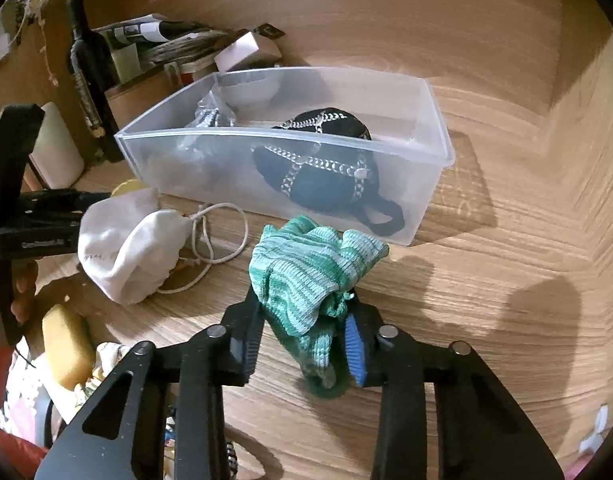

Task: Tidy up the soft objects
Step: 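Grasp the green-striped cloth with the right tool while the left grasps the yellow ball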

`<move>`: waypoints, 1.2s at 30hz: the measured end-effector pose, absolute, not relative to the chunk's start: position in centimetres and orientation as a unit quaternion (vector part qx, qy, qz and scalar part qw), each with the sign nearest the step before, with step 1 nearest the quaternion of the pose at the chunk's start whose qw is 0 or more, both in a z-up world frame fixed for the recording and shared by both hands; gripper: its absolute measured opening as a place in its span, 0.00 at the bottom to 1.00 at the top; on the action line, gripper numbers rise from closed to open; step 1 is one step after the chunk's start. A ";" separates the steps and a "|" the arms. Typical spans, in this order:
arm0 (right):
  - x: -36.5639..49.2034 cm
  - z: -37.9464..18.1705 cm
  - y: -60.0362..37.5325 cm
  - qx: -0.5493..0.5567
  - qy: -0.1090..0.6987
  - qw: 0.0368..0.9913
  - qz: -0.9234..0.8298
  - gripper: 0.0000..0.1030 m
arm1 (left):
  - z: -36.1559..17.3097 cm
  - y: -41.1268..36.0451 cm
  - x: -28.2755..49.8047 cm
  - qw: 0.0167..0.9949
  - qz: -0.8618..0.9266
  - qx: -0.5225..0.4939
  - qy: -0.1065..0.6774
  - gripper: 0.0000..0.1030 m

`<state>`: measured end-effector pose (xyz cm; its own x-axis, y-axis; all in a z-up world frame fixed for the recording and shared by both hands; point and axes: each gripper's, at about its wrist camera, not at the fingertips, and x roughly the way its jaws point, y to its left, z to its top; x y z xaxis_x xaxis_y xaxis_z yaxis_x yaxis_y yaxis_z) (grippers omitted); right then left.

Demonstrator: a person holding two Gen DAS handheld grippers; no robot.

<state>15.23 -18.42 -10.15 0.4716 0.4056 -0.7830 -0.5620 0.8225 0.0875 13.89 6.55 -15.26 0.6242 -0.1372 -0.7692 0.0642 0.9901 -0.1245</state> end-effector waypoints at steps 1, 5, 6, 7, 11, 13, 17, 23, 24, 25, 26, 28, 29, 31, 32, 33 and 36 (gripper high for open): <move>15.1 -10.0 -18.5 -0.092 0.427 0.854 0.284 0.28 | -15.2 6.5 13.8 0.901 -0.057 -0.041 0.429 0.43; 15.0 -9.3 -18.4 -0.098 0.414 0.859 0.285 0.23 | -14.4 6.3 13.1 0.907 -0.055 -0.033 0.416 0.43; 14.9 -9.0 -18.4 -0.099 0.410 0.861 0.285 0.23 | -14.0 6.3 12.8 0.910 -0.053 -0.031 0.410 0.43; 14.9 -8.8 -18.4 -0.098 0.407 0.862 0.286 0.23 | -13.7 6.3 12.6 0.912 -0.052 -0.029 0.406 0.43; 14.6 -7.4 -18.9 -0.090 0.389 0.871 0.287 0.23 | -11.9 6.1 11.4 0.922 -0.049 -0.023 0.384 0.43; 14.5 -6.7 -19.0 -0.090 0.379 0.875 0.286 0.23 | -11.1 6.1 11.3 0.927 -0.048 -0.019 0.373 0.43; 14.6 -4.9 -19.1 -0.089 0.356 0.886 0.284 0.23 | -9.1 5.9 10.8 0.937 -0.049 -0.015 0.346 0.43; 14.7 -2.4 -19.0 -0.080 0.318 0.901 0.284 0.23 | -6.5 5.0 11.5 0.950 -0.052 -0.015 0.308 0.43; 14.8 -2.1 -18.9 -0.079 0.313 0.903 0.284 0.23 | -6.1 4.8 11.8 0.952 -0.053 -0.016 0.301 0.43; 15.0 -1.7 -18.8 -0.077 0.307 0.905 0.286 0.23 | -6.0 4.7 12.0 0.953 -0.053 -0.016 0.297 0.43; 15.0 -1.5 -18.8 -0.076 0.303 0.906 0.286 0.23 | -5.7 4.4 12.3 0.954 -0.053 -0.015 0.293 0.43; 15.3 -0.9 -18.4 -0.073 0.294 0.908 0.289 0.23 | -5.4 3.9 12.9 0.955 -0.051 -0.017 0.291 0.43; 15.5 -0.8 -18.2 -0.072 0.292 0.908 0.291 0.23 | -5.4 3.6 13.1 0.956 -0.050 -0.017 0.289 0.43; 16.1 -0.5 -17.7 -0.070 0.288 0.909 0.293 0.23 | -5.2 3.1 13.5 0.957 -0.049 -0.016 0.284 0.43; 16.4 -0.3 -17.5 -0.070 0.286 0.910 0.293 0.23 | -5.2 3.0 13.8 0.958 -0.049 -0.017 0.283 0.43; 16.6 -0.2 -17.3 -0.069 0.285 0.910 0.294 0.23 | -5.1 2.8 14.1 0.958 -0.050 -0.018 0.282 0.43; 17.4 -0.2 -16.7 -0.062 0.286 0.908 0.300 0.23 | -5.0 2.5 15.0 0.958 -0.049 -0.022 0.281 0.43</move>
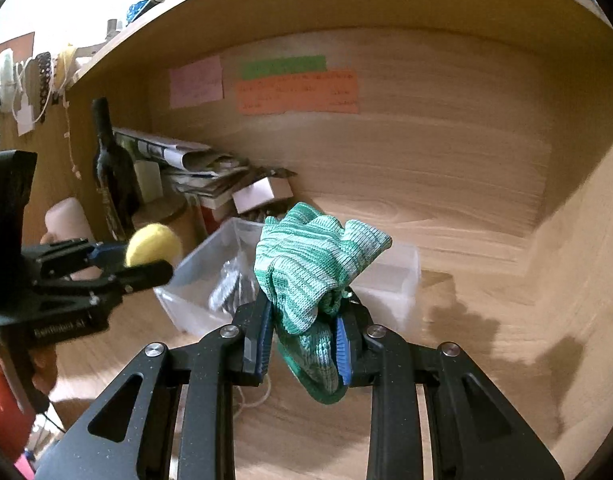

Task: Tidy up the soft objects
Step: 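Grasp the green-striped cloth with the right tool while the left grasps the yellow ball, then release the green cloth and yellow ball into the clear box with both tools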

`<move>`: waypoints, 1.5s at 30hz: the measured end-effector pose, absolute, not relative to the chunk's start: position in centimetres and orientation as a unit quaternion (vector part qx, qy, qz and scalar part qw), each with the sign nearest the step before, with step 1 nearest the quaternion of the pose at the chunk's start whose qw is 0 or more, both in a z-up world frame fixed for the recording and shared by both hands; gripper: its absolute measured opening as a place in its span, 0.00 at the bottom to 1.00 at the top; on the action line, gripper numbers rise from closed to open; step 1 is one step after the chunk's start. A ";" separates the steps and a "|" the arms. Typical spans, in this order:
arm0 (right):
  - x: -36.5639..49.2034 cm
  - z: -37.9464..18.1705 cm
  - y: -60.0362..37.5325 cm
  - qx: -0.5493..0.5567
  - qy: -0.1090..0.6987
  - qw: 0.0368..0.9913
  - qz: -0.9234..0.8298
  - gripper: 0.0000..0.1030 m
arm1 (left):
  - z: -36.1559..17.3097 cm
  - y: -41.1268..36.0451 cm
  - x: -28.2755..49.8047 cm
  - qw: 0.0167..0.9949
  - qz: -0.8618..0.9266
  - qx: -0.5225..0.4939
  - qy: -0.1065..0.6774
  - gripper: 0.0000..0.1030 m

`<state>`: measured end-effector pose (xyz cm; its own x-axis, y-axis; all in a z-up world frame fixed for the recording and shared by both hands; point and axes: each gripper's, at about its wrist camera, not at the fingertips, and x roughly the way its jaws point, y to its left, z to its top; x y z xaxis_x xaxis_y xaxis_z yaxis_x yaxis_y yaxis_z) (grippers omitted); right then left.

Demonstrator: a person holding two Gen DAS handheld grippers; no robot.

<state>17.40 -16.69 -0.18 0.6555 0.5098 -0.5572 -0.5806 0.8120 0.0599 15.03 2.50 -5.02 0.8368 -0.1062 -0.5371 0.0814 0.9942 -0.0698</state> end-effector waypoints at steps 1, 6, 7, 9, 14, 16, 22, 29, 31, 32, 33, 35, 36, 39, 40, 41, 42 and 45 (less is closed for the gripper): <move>17.7 -0.2 -16.4 -0.060 0.288 0.906 0.303 0.23 | -5.0 2.4 15.6 0.958 -0.048 -0.022 0.283 0.43; 18.8 -0.5 -15.2 -0.060 0.295 0.902 0.309 0.23 | -5.4 2.2 17.6 0.952 -0.049 -0.033 0.301 0.43; 19.0 -0.6 -15.1 -0.061 0.297 0.902 0.309 0.23 | -5.5 2.1 18.0 0.950 -0.049 -0.036 0.305 0.43; 19.4 -1.0 -14.8 -0.065 0.303 0.899 0.309 0.23 | -5.7 2.0 18.8 0.947 -0.050 -0.039 0.314 0.43; 20.9 -2.1 -14.0 -0.077 0.323 0.893 0.303 0.23 | -6.9 1.9 20.5 0.939 -0.045 -0.040 0.338 0.43; 21.6 -2.7 -13.9 -0.078 0.333 0.890 0.301 0.23 | -7.5 1.8 21.1 0.936 -0.042 -0.036 0.347 0.43; 23.0 -4.3 -13.6 -0.080 0.356 0.884 0.293 0.23 | -9.0 1.6 22.6 0.928 -0.035 -0.027 0.369 0.43; 23.9 -5.9 -13.3 -0.085 0.378 0.876 0.287 0.23 | -9.8 1.1 23.0 0.924 -0.040 -0.014 0.380 0.43; 24.0 -6.2 -13.2 -0.090 0.383 0.874 0.285 0.23 | -9.9 1.0 23.0 0.921 -0.045 -0.015 0.386 0.45; 24.0 -6.3 -13.2 -0.093 0.385 0.873 0.284 0.23 | -9.8 1.0 22.9 0.920 -0.047 -0.017 0.388 0.46; 24.0 -6.4 -13.2 -0.094 0.385 0.873 0.283 0.23 | -9.9 1.1 22.9 0.920 -0.047 -0.018 0.389 0.47; 23.9 -6.4 -13.2 -0.101 0.387 0.872 0.281 0.24 | -10.0 1.2 23.1 0.919 -0.046 -0.020 0.390 0.51; 23.8 -6.4 -13.1 -0.104 0.387 0.872 0.280 0.27 | -10.0 1.3 23.0 0.919 -0.047 -0.022 0.390 0.54; 23.6 -6.1 -13.2 -0.108 0.381 0.876 0.276 0.34 | -9.7 1.6 22.7 0.922 -0.045 -0.028 0.385 0.58; 23.6 -6.0 -13.3 -0.109 0.379 0.876 0.276 0.36 | -9.6 1.7 22.5 0.922 -0.046 -0.031 0.382 0.59; 23.5 -5.9 -13.3 -0.110 0.377 0.878 0.275 0.39 | -9.5 1.9 22.4 0.923 -0.047 -0.033 0.381 0.60; 23.4 -5.7 -13.4 -0.109 0.375 0.879 0.275 0.43 | -9.3 2.0 22.2 0.922 -0.051 -0.038 0.381 0.61; 22.9 -5.0 -13.6 -0.109 0.364 0.884 0.273 0.52 | -8.4 2.2 21.1 0.928 -0.050 -0.037 0.367 0.66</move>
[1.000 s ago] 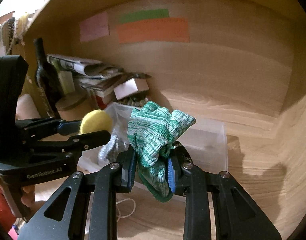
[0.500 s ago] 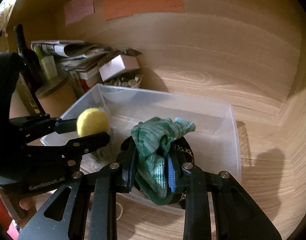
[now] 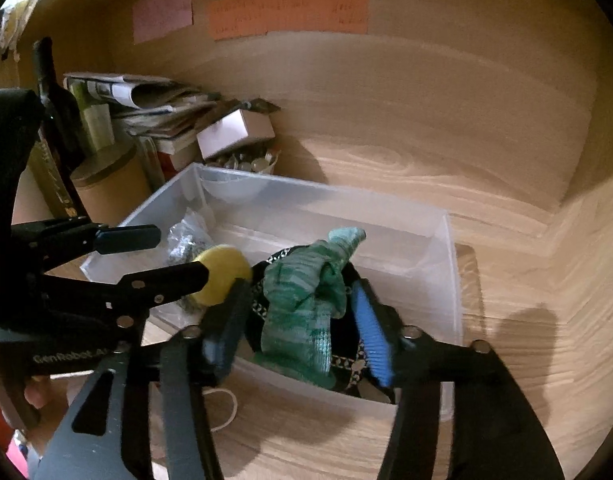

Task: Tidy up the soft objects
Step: 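Release the green cloth and yellow ball into the clear box with both tools, then grasp the black-white cord with the right tool while the left grasps the white cloth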

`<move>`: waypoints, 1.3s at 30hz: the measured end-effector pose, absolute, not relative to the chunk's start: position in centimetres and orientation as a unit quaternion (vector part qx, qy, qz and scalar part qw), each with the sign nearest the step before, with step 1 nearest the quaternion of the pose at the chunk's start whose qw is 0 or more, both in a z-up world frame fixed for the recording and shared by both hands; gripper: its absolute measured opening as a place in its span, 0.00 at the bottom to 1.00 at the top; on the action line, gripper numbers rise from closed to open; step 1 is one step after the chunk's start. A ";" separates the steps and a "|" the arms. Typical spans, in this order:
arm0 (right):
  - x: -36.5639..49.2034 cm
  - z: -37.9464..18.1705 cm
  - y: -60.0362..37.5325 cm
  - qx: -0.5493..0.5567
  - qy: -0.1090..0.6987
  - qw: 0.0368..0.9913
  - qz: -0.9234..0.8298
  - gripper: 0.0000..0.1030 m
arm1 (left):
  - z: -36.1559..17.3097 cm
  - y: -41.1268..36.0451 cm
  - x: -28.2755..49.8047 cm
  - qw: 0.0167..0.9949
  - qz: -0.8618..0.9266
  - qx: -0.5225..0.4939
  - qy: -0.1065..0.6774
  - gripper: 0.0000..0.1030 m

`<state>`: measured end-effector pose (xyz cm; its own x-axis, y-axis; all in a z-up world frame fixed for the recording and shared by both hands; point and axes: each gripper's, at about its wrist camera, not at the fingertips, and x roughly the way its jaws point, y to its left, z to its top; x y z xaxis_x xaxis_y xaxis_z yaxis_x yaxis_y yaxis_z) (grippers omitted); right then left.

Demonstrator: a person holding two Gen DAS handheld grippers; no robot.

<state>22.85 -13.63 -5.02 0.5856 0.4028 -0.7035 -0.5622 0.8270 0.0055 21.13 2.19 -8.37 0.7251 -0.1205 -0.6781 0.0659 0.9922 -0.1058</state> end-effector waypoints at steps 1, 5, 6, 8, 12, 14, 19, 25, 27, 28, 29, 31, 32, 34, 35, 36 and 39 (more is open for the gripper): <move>22.6 -4.8 -13.7 -0.111 0.360 0.886 0.272 0.52 | -8.1 2.2 20.8 0.930 -0.049 -0.036 0.362 0.67; 21.4 -3.6 -14.2 -0.115 0.340 0.893 0.270 0.65 | -6.7 2.4 19.1 0.940 -0.042 -0.028 0.338 0.81; 21.0 -3.3 -14.4 -0.115 0.334 0.896 0.269 0.71 | -6.5 2.5 18.5 0.942 -0.039 -0.026 0.334 0.86; 20.2 -2.8 -14.7 -0.115 0.322 0.900 0.271 0.75 | -6.1 2.5 17.5 0.944 -0.036 -0.024 0.326 0.91; 18.5 -2.3 -15.3 -0.122 0.307 0.905 0.270 0.76 | -6.1 2.6 15.9 0.945 -0.040 -0.023 0.322 0.95; 17.6 -2.1 -15.7 -0.124 0.304 0.905 0.272 0.77 | -6.5 2.5 15.2 0.944 -0.045 -0.022 0.326 0.97; 15.8 -2.5 -16.7 -0.122 0.303 0.905 0.274 0.80 | -7.9 1.8 13.3 0.939 -0.056 -0.015 0.340 0.97; 13.7 -4.1 -17.9 -0.116 0.326 0.897 0.274 0.80 | -10.0 1.0 12.1 0.928 -0.072 -0.023 0.365 0.97; 12.9 -5.0 -18.4 -0.112 0.337 0.893 0.275 0.80 | -10.9 0.7 11.8 0.922 -0.076 -0.027 0.378 0.97; 12.5 -5.5 -18.7 -0.111 0.345 0.891 0.274 0.80 | -11.3 0.7 11.8 0.920 -0.078 -0.028 0.384 0.97; 12.2 -6.0 -19.0 -0.110 0.353 0.888 0.274 0.79 | -11.8 0.7 11.6 0.917 -0.079 -0.030 0.390 0.97; 11.6 -6.8 -19.6 -0.110 0.368 0.882 0.272 0.79 | -12.5 0.5 11.3 0.912 -0.084 -0.031 0.399 0.97; 11.2 -7.3 -20.0 -0.109 0.378 0.879 0.271 0.79 | -12.9 0.4 11.1 0.911 -0.087 -0.029 0.402 0.97; 10.5 -8.1 -20.5 -0.107 0.393 0.873 0.271 0.77 | -13.3 0.2 11.0 0.909 -0.089 -0.025 0.406 0.97; 10.2 -8.3 -20.7 -0.106 0.397 0.870 0.271 0.74 | -13.6 0.0 11.0 0.908 -0.089 -0.023 0.409 0.97; 9.9 -8.6 -21.0 -0.106 0.404 0.867 0.271 0.71 | -13.8 -0.1 11.0 0.907 -0.088 -0.022 0.411 0.97; 9.1 -9.4 -21.3 -0.107 0.419 0.859 0.273 0.64 | -14.3 -0.5 11.1 0.904 -0.092 -0.022 0.418 0.97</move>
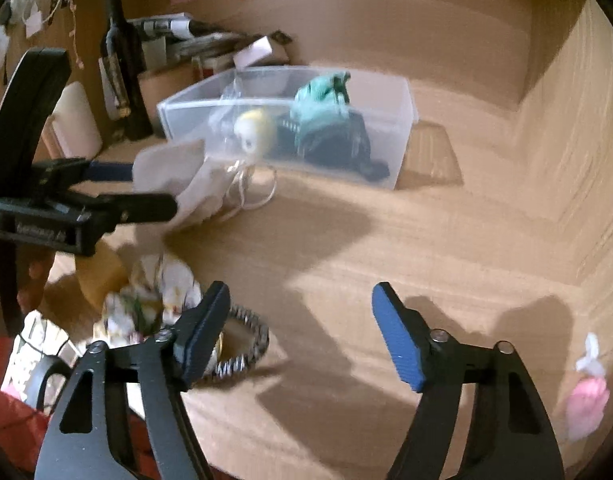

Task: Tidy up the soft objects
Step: 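Grasp the black-white cord with the right tool while the left grasps the white cloth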

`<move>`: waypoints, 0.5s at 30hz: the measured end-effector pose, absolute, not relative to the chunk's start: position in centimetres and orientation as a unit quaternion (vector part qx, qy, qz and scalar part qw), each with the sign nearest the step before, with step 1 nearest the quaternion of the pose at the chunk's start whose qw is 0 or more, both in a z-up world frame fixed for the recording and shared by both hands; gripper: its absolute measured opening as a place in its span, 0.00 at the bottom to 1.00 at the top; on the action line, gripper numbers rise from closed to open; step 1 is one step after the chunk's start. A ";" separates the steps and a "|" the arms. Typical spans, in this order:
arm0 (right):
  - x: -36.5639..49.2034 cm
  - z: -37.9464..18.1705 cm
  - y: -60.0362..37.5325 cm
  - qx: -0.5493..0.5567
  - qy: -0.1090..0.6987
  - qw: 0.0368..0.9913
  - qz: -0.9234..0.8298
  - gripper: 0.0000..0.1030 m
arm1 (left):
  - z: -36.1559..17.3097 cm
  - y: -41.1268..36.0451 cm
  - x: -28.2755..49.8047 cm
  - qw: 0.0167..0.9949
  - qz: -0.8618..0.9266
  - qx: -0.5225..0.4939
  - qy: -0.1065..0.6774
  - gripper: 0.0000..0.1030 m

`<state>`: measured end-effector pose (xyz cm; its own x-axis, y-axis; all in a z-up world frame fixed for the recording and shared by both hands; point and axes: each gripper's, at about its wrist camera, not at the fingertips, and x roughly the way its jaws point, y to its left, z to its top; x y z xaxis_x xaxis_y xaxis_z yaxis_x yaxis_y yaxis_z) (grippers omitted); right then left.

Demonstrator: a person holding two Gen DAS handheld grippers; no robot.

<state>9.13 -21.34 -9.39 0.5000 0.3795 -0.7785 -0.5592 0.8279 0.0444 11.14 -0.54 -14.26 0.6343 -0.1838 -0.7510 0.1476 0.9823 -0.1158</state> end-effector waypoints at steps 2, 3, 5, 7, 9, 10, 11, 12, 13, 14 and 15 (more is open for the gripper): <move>8.8 -9.9 -21.6 -0.108 0.429 0.854 0.274 0.58 | -14.5 -0.9 11.3 0.903 -0.093 -0.017 0.420 0.97; 8.6 -10.2 -21.6 -0.110 0.433 0.852 0.274 0.53 | -14.6 -1.0 11.3 0.903 -0.093 -0.013 0.420 0.97; 8.3 -10.3 -21.8 -0.118 0.431 0.853 0.271 0.48 | -14.7 -1.3 11.7 0.902 -0.090 -0.009 0.422 0.97; 8.2 -10.3 -21.9 -0.120 0.430 0.852 0.273 0.37 | -14.8 -1.3 12.0 0.901 -0.091 -0.012 0.424 0.97; 8.3 -10.3 -21.8 -0.123 0.426 0.854 0.272 0.23 | -14.8 -1.2 12.5 0.901 -0.095 -0.017 0.422 0.97; 8.3 -10.3 -21.8 -0.125 0.424 0.856 0.269 0.20 | -14.8 -1.2 12.7 0.902 -0.095 -0.019 0.422 0.97; 8.4 -10.4 -21.8 -0.125 0.421 0.857 0.268 0.14 | -14.8 -1.1 13.0 0.902 -0.095 -0.021 0.421 0.97; 8.5 -10.4 -21.8 -0.124 0.420 0.858 0.267 0.11 | -14.9 -1.0 13.2 0.902 -0.095 -0.024 0.420 0.94; 8.7 -10.4 -21.8 -0.123 0.419 0.860 0.265 0.11 | -14.9 -0.9 13.3 0.903 -0.095 -0.028 0.419 0.91; 8.9 -10.5 -21.9 -0.121 0.417 0.861 0.262 0.11 | -14.9 -0.9 13.6 0.901 -0.100 -0.032 0.421 0.82; 9.0 -10.5 -21.9 -0.121 0.416 0.863 0.260 0.10 | -15.0 -0.9 13.8 0.899 -0.105 -0.035 0.424 0.77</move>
